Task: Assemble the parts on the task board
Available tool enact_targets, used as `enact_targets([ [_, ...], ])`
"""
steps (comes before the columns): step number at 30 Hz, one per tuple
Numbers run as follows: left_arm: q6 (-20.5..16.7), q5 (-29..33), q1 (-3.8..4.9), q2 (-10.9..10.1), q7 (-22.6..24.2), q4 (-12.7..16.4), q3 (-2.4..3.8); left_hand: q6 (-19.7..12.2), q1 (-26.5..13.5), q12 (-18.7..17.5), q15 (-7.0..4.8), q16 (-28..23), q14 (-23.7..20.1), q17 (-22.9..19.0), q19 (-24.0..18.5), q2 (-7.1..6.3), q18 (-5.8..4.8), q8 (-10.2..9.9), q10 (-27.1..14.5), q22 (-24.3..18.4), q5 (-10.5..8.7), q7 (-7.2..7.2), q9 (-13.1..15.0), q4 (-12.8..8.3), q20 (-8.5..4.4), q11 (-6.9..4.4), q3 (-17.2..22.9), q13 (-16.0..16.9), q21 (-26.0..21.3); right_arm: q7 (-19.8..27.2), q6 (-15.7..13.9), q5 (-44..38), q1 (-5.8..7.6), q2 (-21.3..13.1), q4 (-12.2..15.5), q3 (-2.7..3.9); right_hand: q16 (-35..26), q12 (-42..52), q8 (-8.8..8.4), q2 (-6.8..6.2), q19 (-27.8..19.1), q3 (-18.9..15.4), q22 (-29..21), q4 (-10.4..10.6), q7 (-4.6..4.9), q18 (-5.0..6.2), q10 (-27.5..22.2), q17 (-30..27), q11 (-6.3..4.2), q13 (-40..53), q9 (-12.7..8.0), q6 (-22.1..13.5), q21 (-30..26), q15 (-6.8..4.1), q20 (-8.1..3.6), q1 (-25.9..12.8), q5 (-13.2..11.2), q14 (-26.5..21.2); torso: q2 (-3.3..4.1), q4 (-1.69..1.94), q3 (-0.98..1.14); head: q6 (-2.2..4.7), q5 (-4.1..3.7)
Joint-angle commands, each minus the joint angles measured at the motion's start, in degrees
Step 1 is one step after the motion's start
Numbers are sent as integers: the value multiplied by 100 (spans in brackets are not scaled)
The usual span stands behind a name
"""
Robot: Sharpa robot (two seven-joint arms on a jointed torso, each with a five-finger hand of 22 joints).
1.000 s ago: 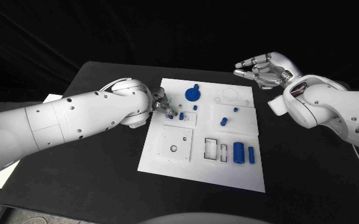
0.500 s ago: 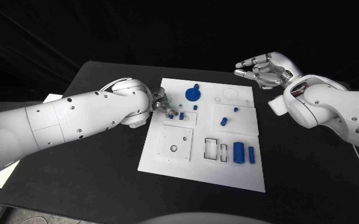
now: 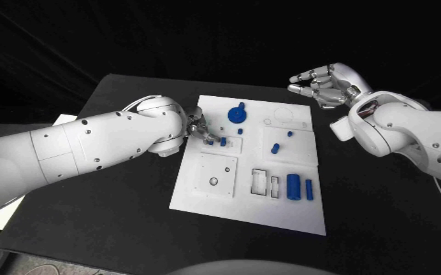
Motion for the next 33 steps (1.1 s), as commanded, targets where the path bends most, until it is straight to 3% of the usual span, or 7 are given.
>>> enact_targets([
  [1,90,12,-9,-9,-37,16,0,34,76,5,-34,17,594,1506,461,4,-60,-33,68,1126,10,2,-3,17,-40,-2,-47,441,25,60,51,-7,-2,8,-2,1,-30,-6,24,13,-28,-31,-2,2,-2,63,-12,791,-8,-2,8,-13,-38,-8,5,-53,38,415,1,0,2,-4,-2],
  [15,-46,14,-9,-57,-29,59,9,38,119,8,-36,17,594,1506,464,75,-62,-32,72,1133,14,1,-11,93,-42,-3,-101,449,29,61,56,-7,-2,13,-6,1,-30,-6,24,13,-29,-39,-7,7,-2,64,-12,791,-8,-2,8,-13,-41,-8,5,-62,46,415,4,-2,2,-10,6],
  [33,-281,191,-2,-147,8,165,35,46,62,6,-35,17,594,1506,467,69,-64,-26,77,1142,12,1,-21,179,-42,-3,-259,454,34,56,66,-7,-4,22,-12,1,-32,-7,25,16,-27,-43,-4,11,-2,63,-13,789,-9,-4,8,-13,-40,-8,5,-67,56,415,-1,-4,4,-6,6],
])
